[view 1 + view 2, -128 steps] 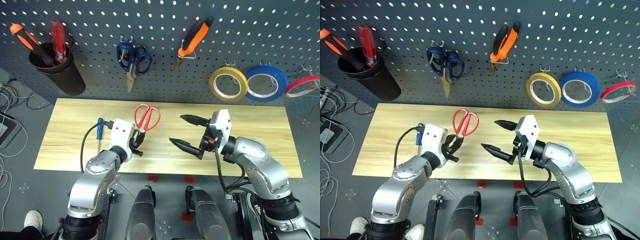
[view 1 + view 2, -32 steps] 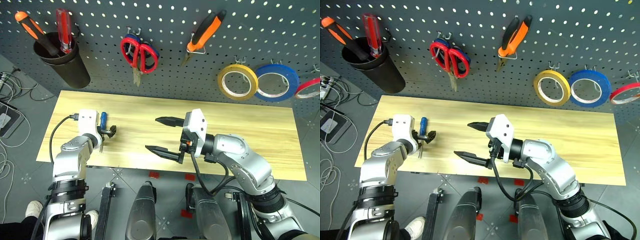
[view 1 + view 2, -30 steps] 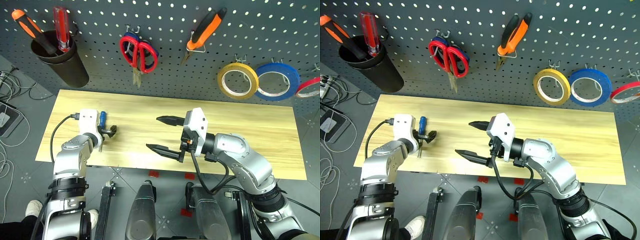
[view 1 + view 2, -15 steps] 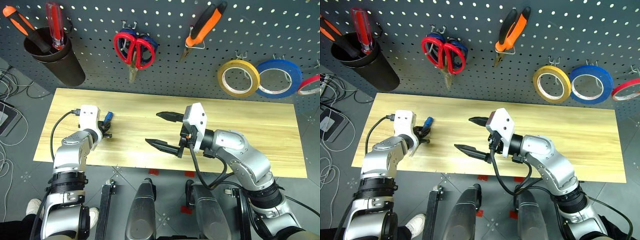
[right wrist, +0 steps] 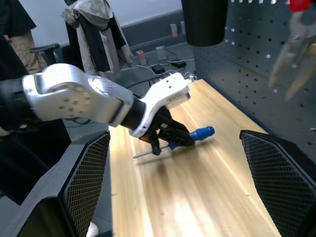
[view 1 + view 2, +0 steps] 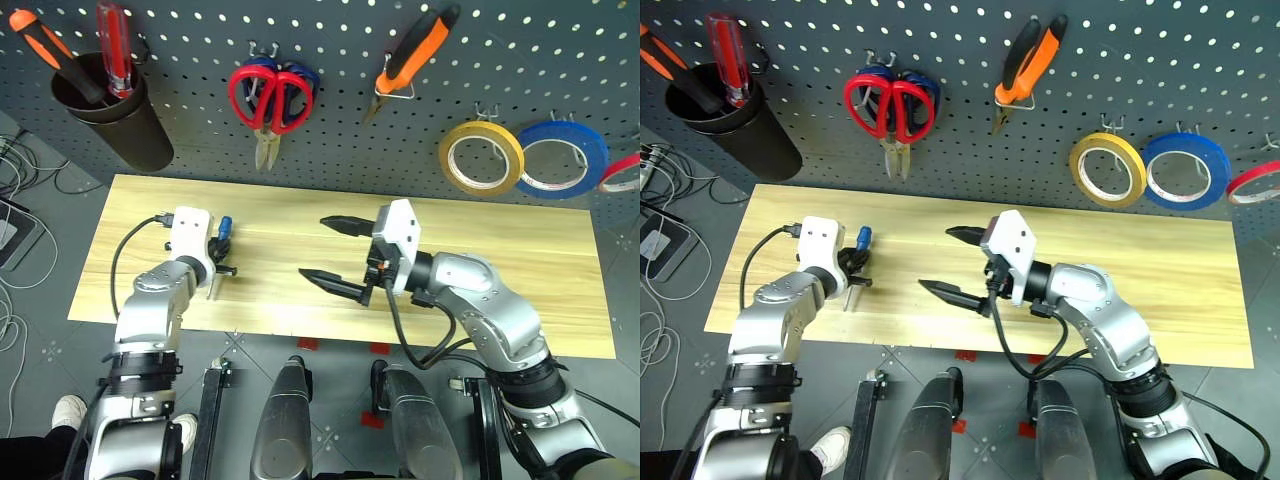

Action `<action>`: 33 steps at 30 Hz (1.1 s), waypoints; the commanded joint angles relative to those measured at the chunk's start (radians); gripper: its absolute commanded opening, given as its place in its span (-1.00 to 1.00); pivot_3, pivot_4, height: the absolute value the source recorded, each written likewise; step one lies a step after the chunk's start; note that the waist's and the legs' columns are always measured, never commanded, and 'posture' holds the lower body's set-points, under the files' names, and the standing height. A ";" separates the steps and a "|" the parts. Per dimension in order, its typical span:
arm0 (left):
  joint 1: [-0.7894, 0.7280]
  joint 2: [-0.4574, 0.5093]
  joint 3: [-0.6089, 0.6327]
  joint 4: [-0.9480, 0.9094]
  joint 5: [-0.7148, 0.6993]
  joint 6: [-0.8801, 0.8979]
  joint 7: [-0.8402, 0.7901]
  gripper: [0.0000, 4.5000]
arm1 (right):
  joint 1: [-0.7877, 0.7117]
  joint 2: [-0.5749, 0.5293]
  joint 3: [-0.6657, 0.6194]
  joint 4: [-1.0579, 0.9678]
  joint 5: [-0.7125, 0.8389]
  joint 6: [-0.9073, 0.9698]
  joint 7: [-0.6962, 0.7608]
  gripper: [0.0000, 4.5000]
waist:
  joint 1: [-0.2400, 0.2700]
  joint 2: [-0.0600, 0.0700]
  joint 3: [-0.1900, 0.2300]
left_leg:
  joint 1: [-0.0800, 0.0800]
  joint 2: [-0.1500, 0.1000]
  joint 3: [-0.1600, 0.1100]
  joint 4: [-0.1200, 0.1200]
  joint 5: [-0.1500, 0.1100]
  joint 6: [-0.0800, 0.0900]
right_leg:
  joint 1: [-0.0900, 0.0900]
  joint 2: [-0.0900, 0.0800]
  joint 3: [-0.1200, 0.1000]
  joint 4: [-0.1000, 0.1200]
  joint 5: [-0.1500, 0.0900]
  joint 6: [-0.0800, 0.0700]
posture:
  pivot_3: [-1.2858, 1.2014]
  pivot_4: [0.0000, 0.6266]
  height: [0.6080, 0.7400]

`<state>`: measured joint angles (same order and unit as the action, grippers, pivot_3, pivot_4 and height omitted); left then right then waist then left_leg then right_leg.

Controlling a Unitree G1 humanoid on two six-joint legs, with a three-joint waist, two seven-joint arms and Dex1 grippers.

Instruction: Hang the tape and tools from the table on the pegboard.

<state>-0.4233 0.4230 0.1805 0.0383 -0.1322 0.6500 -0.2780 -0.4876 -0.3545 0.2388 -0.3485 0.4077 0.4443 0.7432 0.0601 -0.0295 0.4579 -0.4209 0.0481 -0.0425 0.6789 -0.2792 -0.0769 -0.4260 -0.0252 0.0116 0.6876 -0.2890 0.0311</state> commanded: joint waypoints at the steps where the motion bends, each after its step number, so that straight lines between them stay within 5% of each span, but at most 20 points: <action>1: 0.066 -0.026 -0.037 -0.204 0.037 -0.013 0.056 -0.76 | 0.047 -0.021 -0.055 -0.076 0.039 -0.018 0.017 1.00 | 0.003 -0.001 -0.002 | -0.001 0.000 0.000 0.000 0.000 0.000 | 0.000 -0.003 -0.001 -0.001 0.000 0.000 | 0.18 0.16 1.00; 8: 0.159 -0.067 -0.173 -0.517 0.213 -0.084 0.191 -0.76 | 0.082 0.019 -0.138 -0.131 0.113 0.022 -0.071 1.00 | 0.009 -0.002 -0.038 | -0.005 0.001 -0.002 -0.002 0.003 -0.005 | -0.001 -0.003 -0.008 -0.004 0.000 0.000 | 0.19 -0.14 1.00; 16: 0.010 -0.064 -0.154 -0.574 0.353 -0.240 0.294 -0.76 | 0.012 0.135 -0.168 -0.108 0.126 0.022 -0.192 1.00 | 0.028 -0.003 -0.110 | -0.007 -0.001 -0.007 -0.003 0.004 -0.007 | 0.001 0.001 -0.013 -0.006 0.000 -0.001 | 0.22 -0.30 1.00; 26: -0.462 0.052 -0.072 -0.061 0.355 -0.554 0.341 -0.76 | -0.074 0.204 -0.147 -0.031 0.076 -0.072 -0.207 1.00 | 0.060 -0.004 -0.155 | -0.007 -0.001 -0.009 -0.003 0.006 -0.007 | 0.002 0.002 -0.018 -0.007 0.000 -0.001 | 0.23 -0.44 1.00; 33: -0.562 0.023 -0.079 0.197 0.337 -0.709 0.376 -0.76 | -0.076 0.220 -0.128 -0.026 0.051 -0.102 -0.208 1.00 | 0.065 -0.004 -0.170 | -0.007 -0.001 -0.009 -0.002 0.006 -0.007 | 0.002 0.003 -0.018 -0.006 0.001 -0.001 | 0.20 -0.46 1.00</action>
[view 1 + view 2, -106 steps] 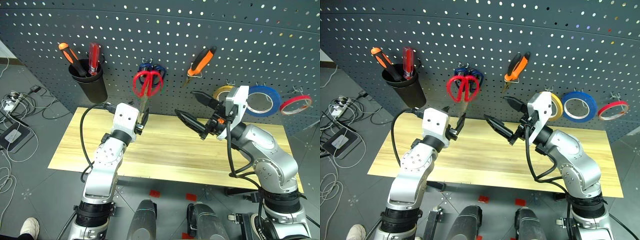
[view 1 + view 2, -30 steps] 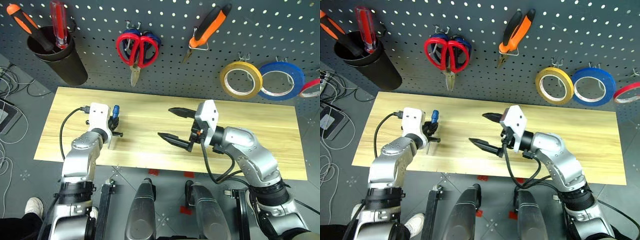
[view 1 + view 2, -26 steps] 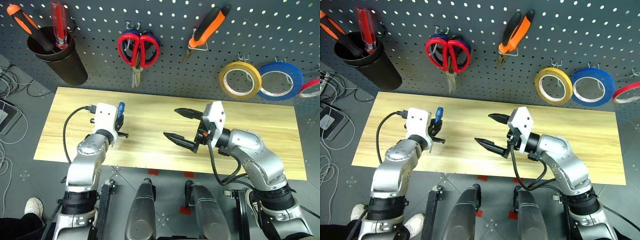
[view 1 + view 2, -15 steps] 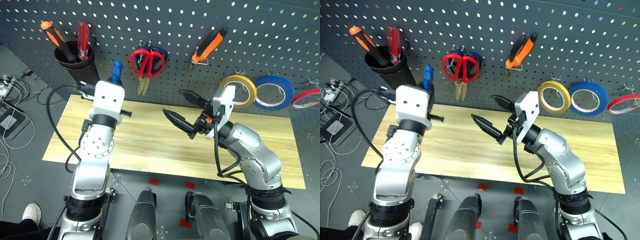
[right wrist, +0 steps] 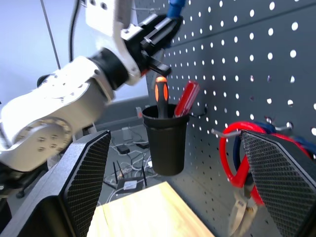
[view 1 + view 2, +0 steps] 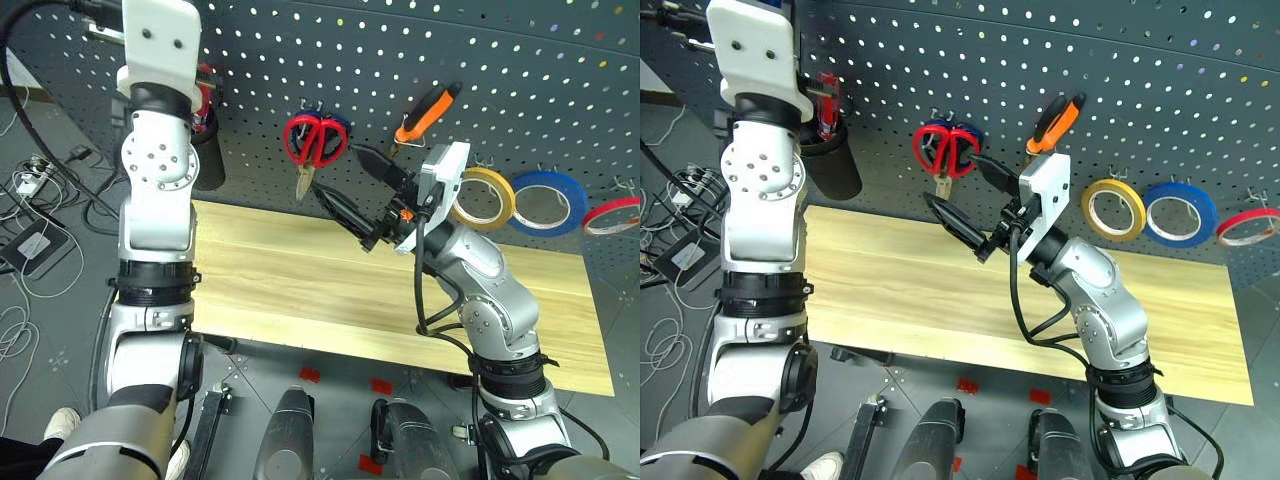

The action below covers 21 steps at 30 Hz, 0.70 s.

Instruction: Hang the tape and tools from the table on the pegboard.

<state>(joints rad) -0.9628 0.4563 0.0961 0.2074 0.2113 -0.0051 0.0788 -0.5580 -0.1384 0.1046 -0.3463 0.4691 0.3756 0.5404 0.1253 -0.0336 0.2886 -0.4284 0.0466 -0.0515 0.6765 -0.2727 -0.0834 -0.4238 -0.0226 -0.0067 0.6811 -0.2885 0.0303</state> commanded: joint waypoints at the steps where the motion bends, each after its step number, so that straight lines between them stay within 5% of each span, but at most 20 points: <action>1: -0.017 -0.026 0.015 0.040 -0.019 -0.046 0.025 -0.76 | -0.004 0.003 0.006 -0.029 -0.016 -0.034 -0.007 1.00 | 0.000 0.000 -0.001 | 0.000 0.000 0.000 0.000 0.000 0.000 | 0.000 0.000 0.000 0.000 0.000 0.000 | 0.20 -0.46 1.00; 12: 0.140 -0.122 0.079 -0.101 -0.082 0.110 0.066 -0.76 | 0.029 -0.030 0.007 -0.037 -0.041 -0.033 -0.013 1.00 | -0.013 -0.001 -0.008 | 0.000 0.000 -0.001 0.001 0.000 0.000 | 0.000 0.000 0.000 0.002 0.000 0.000 | 0.19 -0.40 1.00; 21: 0.179 -0.142 0.113 -0.182 -0.109 0.189 0.079 0.54 | 0.026 -0.042 0.002 -0.013 -0.051 -0.034 0.001 1.00 | -0.013 -0.001 -0.010 | 0.000 0.000 -0.001 0.002 0.000 0.000 | 0.001 0.000 0.000 0.003 0.000 0.000 | 0.20 -0.38 1.00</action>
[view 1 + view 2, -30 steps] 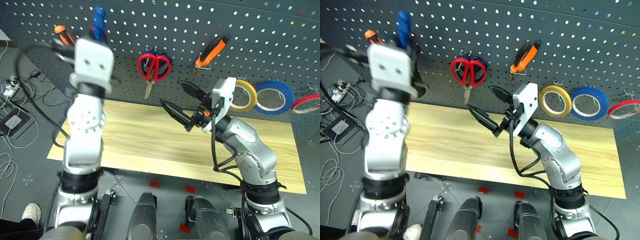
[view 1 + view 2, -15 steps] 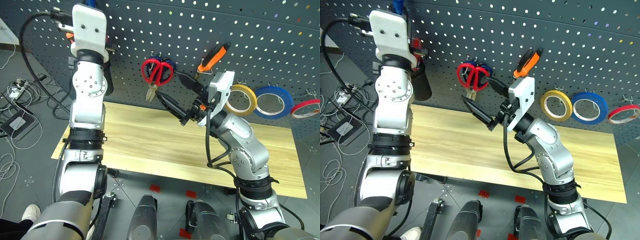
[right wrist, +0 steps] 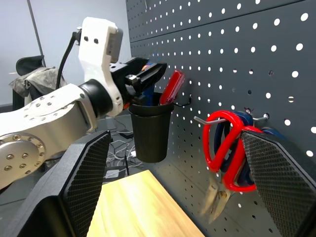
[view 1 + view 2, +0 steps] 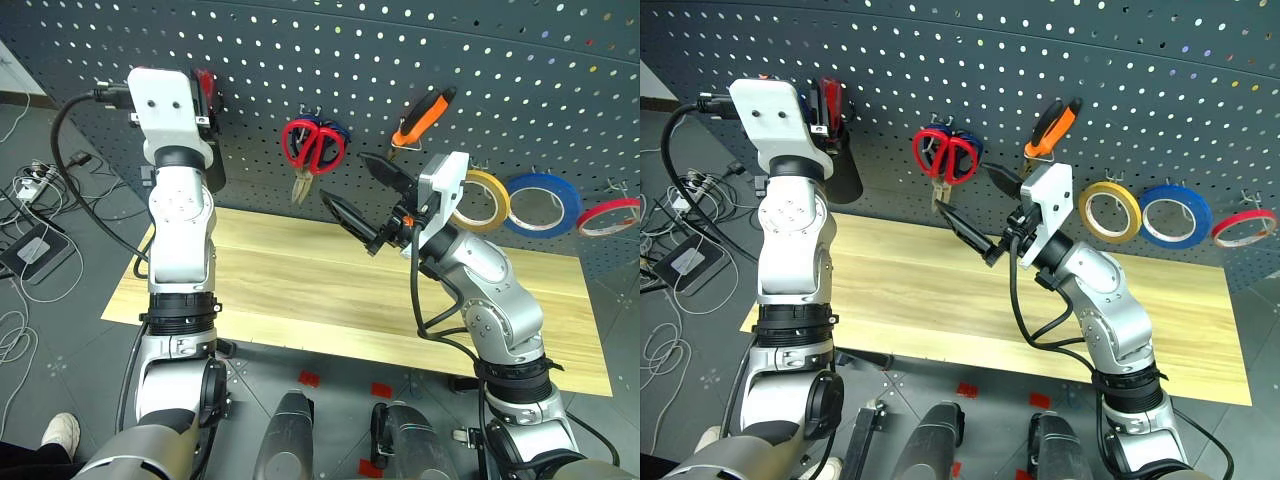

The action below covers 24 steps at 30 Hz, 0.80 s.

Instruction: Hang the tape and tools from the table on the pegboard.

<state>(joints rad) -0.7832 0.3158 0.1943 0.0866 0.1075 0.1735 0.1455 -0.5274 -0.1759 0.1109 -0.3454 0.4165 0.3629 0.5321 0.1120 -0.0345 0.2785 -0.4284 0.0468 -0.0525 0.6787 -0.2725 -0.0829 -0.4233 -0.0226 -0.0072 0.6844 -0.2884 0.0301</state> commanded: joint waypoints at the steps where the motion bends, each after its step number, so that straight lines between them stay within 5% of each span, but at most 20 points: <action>1: 0.002 -0.004 0.017 -0.069 -0.008 0.015 0.011 0.66 | -0.003 -0.007 -0.004 -0.010 -0.001 -0.023 0.012 1.00 | 0.000 0.000 0.000 | 0.000 0.000 0.000 0.000 0.000 0.000 | 0.000 0.000 0.000 0.000 0.000 0.000 | 0.21 -0.37 1.00; 4: 0.009 -0.018 0.021 -0.099 -0.041 0.037 -0.012 0.99 | 0.000 -0.013 -0.005 0.001 -0.007 -0.028 0.019 1.00 | 0.000 0.000 0.000 | 0.000 0.000 0.000 0.000 0.000 0.000 | 0.000 0.000 0.000 0.000 0.000 0.000 | 0.21 -0.37 1.00; 18: 0.208 -0.045 -0.075 -0.541 -0.144 0.326 -0.178 0.99 | 0.110 -0.073 -0.062 -0.114 -0.045 -0.021 -0.058 1.00 | -0.001 0.000 -0.001 | 0.000 0.000 0.000 0.001 0.000 0.000 | 0.000 0.000 0.001 0.007 0.000 0.000 | 0.20 -0.34 1.00; 24: 0.400 -0.091 -0.133 -0.683 -0.157 0.477 -0.180 0.99 | 0.272 -0.116 -0.057 -0.153 -0.206 -0.005 -0.190 1.00 | 0.000 0.001 -0.003 | 0.002 0.000 0.000 0.001 0.000 0.001 | 0.002 0.000 0.002 0.008 0.000 0.000 | 0.19 -0.31 1.00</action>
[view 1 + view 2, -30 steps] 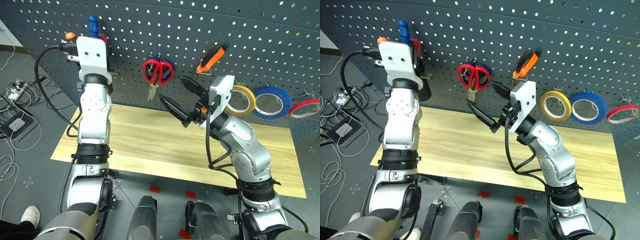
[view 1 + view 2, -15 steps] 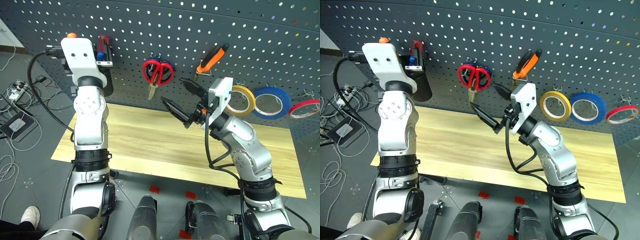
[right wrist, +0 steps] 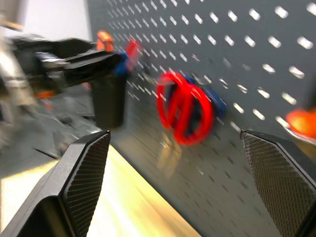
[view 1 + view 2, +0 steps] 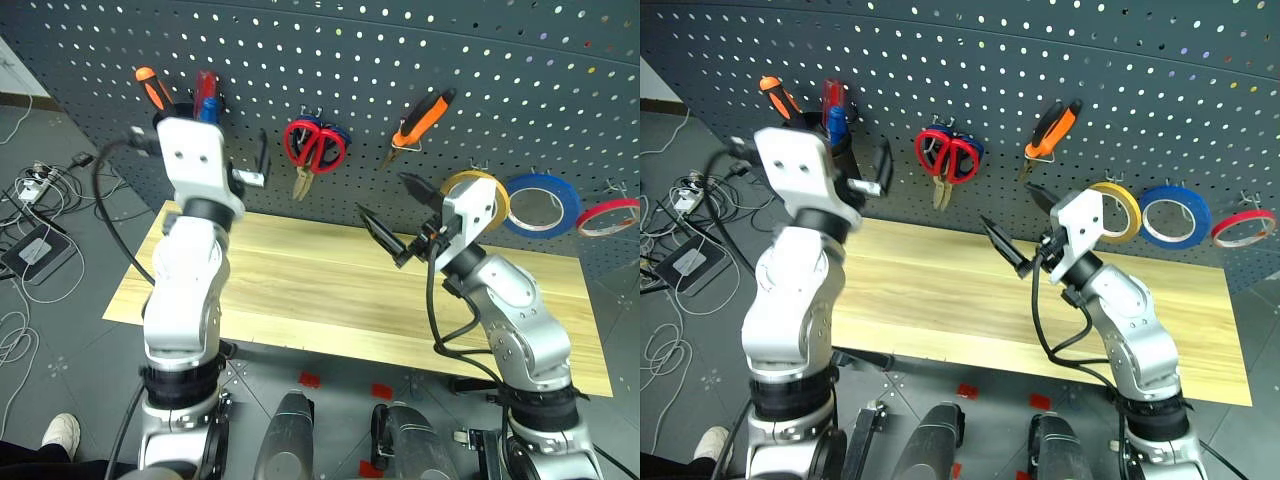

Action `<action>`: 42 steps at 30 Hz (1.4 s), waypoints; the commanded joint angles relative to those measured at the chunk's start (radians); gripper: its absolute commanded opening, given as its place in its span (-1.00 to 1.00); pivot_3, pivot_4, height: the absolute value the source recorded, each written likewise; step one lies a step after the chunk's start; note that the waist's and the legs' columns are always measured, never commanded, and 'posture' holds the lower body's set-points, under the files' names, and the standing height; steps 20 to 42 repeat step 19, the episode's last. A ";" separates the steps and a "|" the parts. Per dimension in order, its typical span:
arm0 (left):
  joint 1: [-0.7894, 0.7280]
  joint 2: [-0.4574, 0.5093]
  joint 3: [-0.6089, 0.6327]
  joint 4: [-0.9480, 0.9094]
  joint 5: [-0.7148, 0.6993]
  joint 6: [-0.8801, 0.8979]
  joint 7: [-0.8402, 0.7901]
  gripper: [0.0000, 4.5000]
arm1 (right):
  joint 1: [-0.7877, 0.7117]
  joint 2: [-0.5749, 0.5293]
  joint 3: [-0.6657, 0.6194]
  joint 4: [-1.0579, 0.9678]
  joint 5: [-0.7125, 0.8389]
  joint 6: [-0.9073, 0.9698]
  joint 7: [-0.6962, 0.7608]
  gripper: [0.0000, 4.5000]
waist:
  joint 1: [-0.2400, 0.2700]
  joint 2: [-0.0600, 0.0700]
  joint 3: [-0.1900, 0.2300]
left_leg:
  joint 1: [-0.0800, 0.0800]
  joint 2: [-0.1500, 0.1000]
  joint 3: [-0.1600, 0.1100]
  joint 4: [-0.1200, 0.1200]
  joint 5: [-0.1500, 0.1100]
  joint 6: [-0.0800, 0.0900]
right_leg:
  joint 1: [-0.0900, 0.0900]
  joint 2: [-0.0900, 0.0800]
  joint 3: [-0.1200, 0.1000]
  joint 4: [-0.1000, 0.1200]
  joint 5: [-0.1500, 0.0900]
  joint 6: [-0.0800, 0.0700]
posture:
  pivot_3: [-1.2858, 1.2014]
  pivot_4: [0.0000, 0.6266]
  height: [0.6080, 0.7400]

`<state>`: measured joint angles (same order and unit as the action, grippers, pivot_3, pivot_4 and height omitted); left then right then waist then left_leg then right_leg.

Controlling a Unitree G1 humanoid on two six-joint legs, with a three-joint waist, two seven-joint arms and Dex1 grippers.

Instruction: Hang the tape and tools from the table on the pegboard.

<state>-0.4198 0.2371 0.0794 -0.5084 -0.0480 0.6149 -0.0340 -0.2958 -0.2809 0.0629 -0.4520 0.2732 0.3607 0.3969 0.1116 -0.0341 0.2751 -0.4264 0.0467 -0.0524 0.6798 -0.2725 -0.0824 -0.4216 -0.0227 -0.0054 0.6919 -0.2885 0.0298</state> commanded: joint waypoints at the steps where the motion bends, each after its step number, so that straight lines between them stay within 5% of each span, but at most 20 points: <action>1: 0.064 -0.022 -0.027 -0.092 -0.003 0.062 0.003 0.99 | 0.068 -0.016 -0.005 -0.042 -0.094 -0.010 -0.073 1.00 | 0.000 0.000 0.000 | 0.001 0.000 0.000 0.000 0.000 0.000 | 0.000 0.000 0.000 0.000 0.000 0.000 | 0.19 -0.31 1.00; 6: 0.200 -0.073 -0.015 0.002 -0.005 0.093 0.015 0.99 | 0.186 0.014 0.000 0.002 -0.218 0.030 -0.205 1.00 | -0.005 0.003 -0.011 | 0.003 0.000 0.002 -0.001 0.000 0.001 | 0.001 0.000 0.004 -0.002 0.000 -0.001 | 0.18 -0.34 1.00; 19: 0.211 -0.090 -0.013 0.360 -0.103 0.050 -0.146 0.99 | 0.280 0.144 -0.075 0.100 -0.286 0.240 -0.392 1.00 | -0.008 0.007 -0.044 | 0.009 -0.001 0.008 -0.003 -0.001 0.003 | 0.002 0.001 0.010 -0.002 -0.001 -0.002 | 0.13 -0.40 1.00; 42: 0.211 -0.090 -0.013 0.360 -0.103 0.050 -0.146 0.99 | 0.280 0.144 -0.075 0.100 -0.286 0.240 -0.392 1.00 | -0.008 0.007 -0.044 | 0.009 -0.001 0.008 -0.003 -0.001 0.003 | 0.002 0.001 0.010 -0.002 -0.001 -0.002 | 0.13 -0.40 1.00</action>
